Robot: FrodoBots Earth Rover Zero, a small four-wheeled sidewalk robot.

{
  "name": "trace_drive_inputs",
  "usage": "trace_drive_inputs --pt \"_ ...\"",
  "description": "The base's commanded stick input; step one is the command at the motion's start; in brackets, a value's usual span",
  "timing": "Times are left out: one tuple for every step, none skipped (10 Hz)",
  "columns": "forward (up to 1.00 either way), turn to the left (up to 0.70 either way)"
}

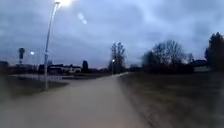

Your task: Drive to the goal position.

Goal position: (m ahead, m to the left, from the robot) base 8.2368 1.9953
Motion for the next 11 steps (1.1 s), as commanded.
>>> trace_drive_inputs --pt "1.00 0.04" --pt "1.00 0.04" --pt "1.00 0.04" --pt "1.00 0.04" --pt "1.00 0.04" --pt "1.00 0.04" --pt "1.00 0.04" --pt "1.00 0.04" --pt "1.00 0.04" --pt "1.00 0.04" --pt "1.00 0.04"
